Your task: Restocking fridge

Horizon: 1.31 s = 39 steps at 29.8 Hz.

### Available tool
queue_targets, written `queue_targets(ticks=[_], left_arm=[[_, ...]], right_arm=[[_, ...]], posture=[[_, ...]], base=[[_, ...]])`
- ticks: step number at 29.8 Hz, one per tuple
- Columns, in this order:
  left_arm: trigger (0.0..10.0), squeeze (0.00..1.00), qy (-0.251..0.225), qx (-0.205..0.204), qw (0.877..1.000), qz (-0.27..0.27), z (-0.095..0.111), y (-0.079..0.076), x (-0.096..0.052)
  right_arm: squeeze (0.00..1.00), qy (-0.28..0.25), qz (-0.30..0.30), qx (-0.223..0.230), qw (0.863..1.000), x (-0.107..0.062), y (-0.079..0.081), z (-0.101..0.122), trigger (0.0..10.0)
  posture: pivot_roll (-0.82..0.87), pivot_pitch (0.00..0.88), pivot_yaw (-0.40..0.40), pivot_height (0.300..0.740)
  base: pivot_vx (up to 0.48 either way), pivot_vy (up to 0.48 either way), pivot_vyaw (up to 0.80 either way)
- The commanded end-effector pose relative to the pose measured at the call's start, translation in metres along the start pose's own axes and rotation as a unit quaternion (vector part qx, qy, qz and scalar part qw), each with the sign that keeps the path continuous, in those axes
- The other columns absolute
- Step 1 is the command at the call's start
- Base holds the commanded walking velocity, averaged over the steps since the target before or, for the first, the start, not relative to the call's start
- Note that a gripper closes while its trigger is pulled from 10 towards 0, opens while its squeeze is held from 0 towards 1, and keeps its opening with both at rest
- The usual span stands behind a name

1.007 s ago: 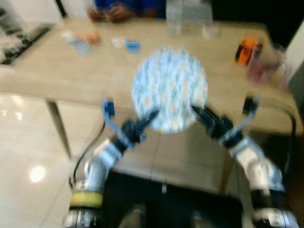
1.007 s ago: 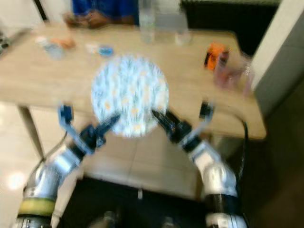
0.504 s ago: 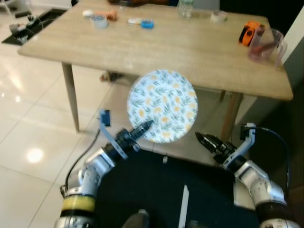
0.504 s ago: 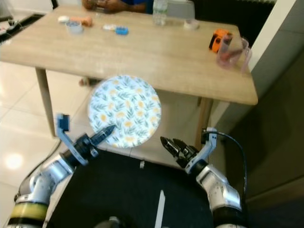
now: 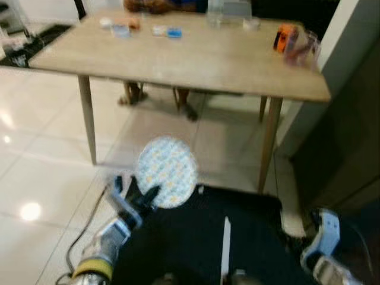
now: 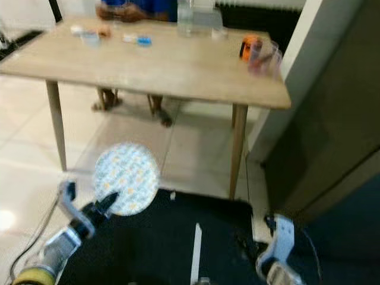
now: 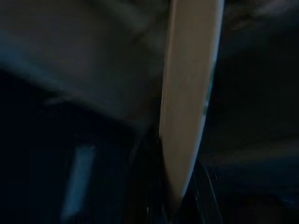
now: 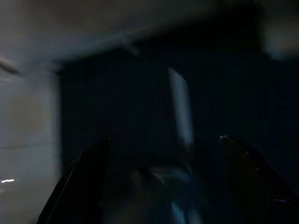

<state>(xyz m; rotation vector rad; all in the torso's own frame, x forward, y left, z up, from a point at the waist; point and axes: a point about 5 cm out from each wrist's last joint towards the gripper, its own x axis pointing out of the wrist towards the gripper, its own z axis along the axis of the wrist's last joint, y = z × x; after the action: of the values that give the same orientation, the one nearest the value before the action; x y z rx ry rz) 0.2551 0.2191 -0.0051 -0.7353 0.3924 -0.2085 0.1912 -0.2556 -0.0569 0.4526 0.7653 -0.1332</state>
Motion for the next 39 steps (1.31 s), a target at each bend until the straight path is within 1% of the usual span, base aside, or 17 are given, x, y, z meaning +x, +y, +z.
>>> queue_targets(ticks=[1, 3, 4, 5, 6, 7, 8, 9, 10, 13, 15, 18, 20, 23, 27, 34, 39], left_arm=[[10.0, 0.0, 0.0, 0.012, 0.997, 0.078, -0.004, 0.02, -0.013], [10.0, 0.0, 0.009, 0.006, 0.984, 0.177, -0.016, 0.044, -0.035], [10.0, 0.0, 0.016, 0.005, 0.978, 0.206, -0.022, 0.051, -0.042], [10.0, 0.0, 0.016, 0.005, 0.978, 0.206, -0.022, 0.051, -0.042], [10.0, 0.0, 0.031, 0.003, 0.972, 0.233, -0.031, 0.057, -0.052], [10.0, 0.0, 0.031, 0.003, 0.972, 0.233, -0.031, 0.057, -0.052], [10.0, 0.0, 0.04, 0.003, 0.968, 0.247, -0.037, 0.06, -0.057], [10.0, 0.0, 0.051, 0.002, 0.962, 0.269, -0.046, 0.065, -0.065], [10.0, 0.0, 0.051, 0.002, 0.962, 0.269, -0.046, 0.065, -0.065], [10.0, 0.0, 0.087, 0.008, 0.941, 0.327, -0.069, 0.073, -0.086], [10.0, 0.0, 0.11, 0.02, 0.933, 0.341, -0.079, 0.073, -0.091], [10.0, 0.0, 0.127, 0.026, 0.931, 0.342, -0.086, 0.072, -0.093], [10.0, 0.0, 0.131, 0.03, 0.931, 0.34, -0.088, 0.071, -0.093], [10.0, 0.0, 0.117, 0.022, 0.935, 0.334, -0.084, 0.071, -0.089], [10.0, 0.0, 0.119, 0.028, 0.937, 0.327, -0.082, 0.07, -0.088], [10.0, 0.0, 0.123, 0.034, 0.938, 0.322, -0.081, 0.07, -0.086], [10.0, 0.0, 0.13, 0.027, 0.942, 0.308, -0.087, 0.063, -0.079]], right_arm=[[0.0, 0.008, -0.043, -0.009, 0.999, -0.004, -0.011, -0.006, 10.0], [0.0, 0.031, -0.085, -0.003, 0.996, -0.011, -0.022, -0.023, 10.0], [0.0, 0.04, -0.098, 0.001, 0.994, -0.013, -0.025, -0.03, 10.0], [0.0, 0.04, -0.098, 0.001, 0.994, -0.013, -0.025, -0.03, 10.0], [0.0, 0.052, -0.107, 0.006, 0.993, -0.015, -0.027, -0.037, 10.0], [0.0, 0.052, -0.107, 0.006, 0.993, -0.015, -0.027, -0.037, 10.0], [0.0, 0.059, -0.112, 0.009, 0.992, -0.016, -0.027, -0.041, 10.0], [0.0, 0.072, -0.119, 0.001, 0.99, -0.017, -0.028, -0.047, 10.0], [0.0, 0.072, -0.119, 0.001, 0.99, -0.017, -0.028, -0.047, 10.0], [0.0, 0.093, -0.133, -0.008, 0.987, -0.02, -0.029, -0.057, 10.0], [0.0, 0.096, -0.139, -0.006, 0.986, -0.021, -0.03, -0.06, 10.0], [0.0, 0.099, -0.143, -0.008, 0.985, -0.021, -0.03, -0.06, 10.0], [0.0, 0.097, -0.142, -0.011, 0.985, -0.02, -0.029, -0.058, 10.0], [0.0, 0.087, -0.136, -0.019, 0.987, -0.015, -0.026, -0.049, 10.0], [0.0, 0.081, -0.131, -0.024, 0.988, -0.013, -0.023, -0.044, 10.0], [0.0, 0.077, -0.125, -0.035, 0.989, -0.009, -0.019, -0.039, 10.0], [0.0, 0.082, -0.119, -0.054, 0.988, -0.006, -0.014, -0.039, 10.0]], posture=[[-0.01, 0.094, 0.012, 0.74], [-0.01, 0.085, 0.015, 0.74], [-0.01, 0.072, 0.014, 0.74], [-0.01, 0.072, 0.014, 0.74], [-0.01, 0.069, 0.014, 0.74], [-0.01, 0.069, 0.014, 0.74], [-0.01, 0.069, 0.014, 0.74], [-0.01, 0.058, 0.011, 0.74], [-0.01, 0.058, 0.011, 0.74], [0.0, 0.053, 0.024, 0.74], [0.0, 0.047, 0.023, 0.74], [0.01, 0.041, 0.02, 0.74], [0.01, 0.037, 0.015, 0.74], [0.01, 0.043, 0.011, 0.74], [0.0, 0.049, 0.008, 0.74], [0.0, 0.033, 0.012, 0.74], [-0.01, 0.015, 0.006, 0.74]], base=[[0.0, 0.0, 0.0], [0.0, 0.0, 0.0], [0.0, 0.0, 0.0], [0.0, 0.0, 0.0], [0.0, 0.0, -0.8], [0.0, 0.0, -0.8], [0.0, 0.0, -0.8], [0.0, 0.0, -0.8], [0.0, 0.0, -0.8], [0.0, 0.0, -0.27], [0.0, 0.0, 0.0], [0.0, 0.0, 0.0], [0.0, 0.0, -0.8], [0.0, 0.0, -0.8], [0.0, 0.0, -0.8], [0.0, 0.0, 0.0], [0.0, 0.0, 0.0]])
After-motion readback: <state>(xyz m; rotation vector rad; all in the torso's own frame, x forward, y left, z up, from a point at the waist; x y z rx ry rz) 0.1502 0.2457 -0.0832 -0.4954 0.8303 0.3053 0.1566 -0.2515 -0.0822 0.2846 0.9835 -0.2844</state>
